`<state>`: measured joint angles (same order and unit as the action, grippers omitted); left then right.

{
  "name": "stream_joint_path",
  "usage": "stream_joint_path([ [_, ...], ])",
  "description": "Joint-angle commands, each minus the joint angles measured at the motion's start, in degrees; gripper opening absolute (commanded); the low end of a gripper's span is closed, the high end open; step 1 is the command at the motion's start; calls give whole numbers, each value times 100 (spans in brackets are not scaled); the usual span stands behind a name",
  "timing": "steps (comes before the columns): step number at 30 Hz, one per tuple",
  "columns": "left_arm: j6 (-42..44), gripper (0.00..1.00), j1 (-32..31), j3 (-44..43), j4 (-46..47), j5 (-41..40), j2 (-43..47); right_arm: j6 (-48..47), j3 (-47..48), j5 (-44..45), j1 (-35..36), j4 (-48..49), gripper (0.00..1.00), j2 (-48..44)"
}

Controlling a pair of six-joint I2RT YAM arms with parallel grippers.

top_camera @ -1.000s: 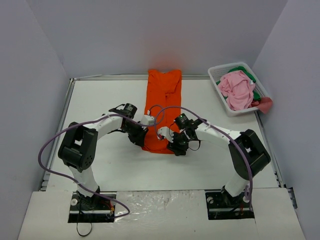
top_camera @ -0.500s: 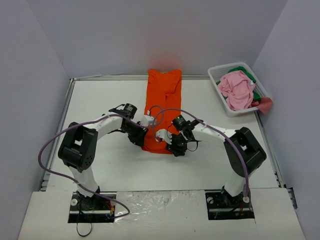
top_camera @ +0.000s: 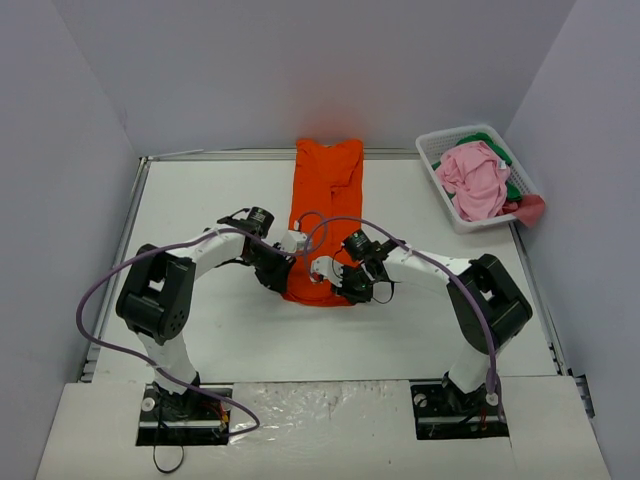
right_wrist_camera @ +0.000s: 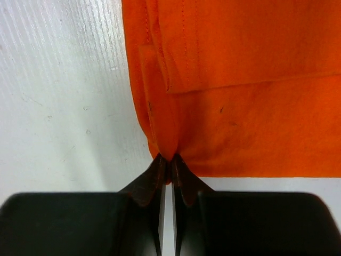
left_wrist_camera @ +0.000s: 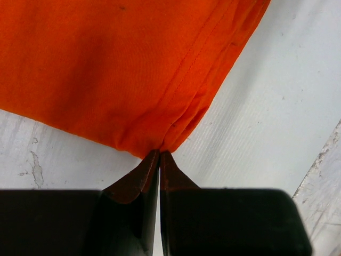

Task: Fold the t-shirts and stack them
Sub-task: Grab the bottom of the folded rectangular tshirt with both arms, then fold the folded rectangular tshirt in 1/3 of the way

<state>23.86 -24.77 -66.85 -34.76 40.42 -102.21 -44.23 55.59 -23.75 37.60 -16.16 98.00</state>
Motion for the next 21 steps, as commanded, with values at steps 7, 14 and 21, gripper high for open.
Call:
stream_joint_path([
  [7, 470, 2, -1, -188, -627, -79, 641, -15, 13, 46, 36, -1273, 0, -464],
  [14, 1437, 2, -19, -434, -2016, 677, 913, -323, 373, -578, 10, -2224, 0, -993],
  [21, 1921, 2, -343, -434, -2842, 757, 1090, -420, 566, -815, -16, -2672, 0, -1107],
])
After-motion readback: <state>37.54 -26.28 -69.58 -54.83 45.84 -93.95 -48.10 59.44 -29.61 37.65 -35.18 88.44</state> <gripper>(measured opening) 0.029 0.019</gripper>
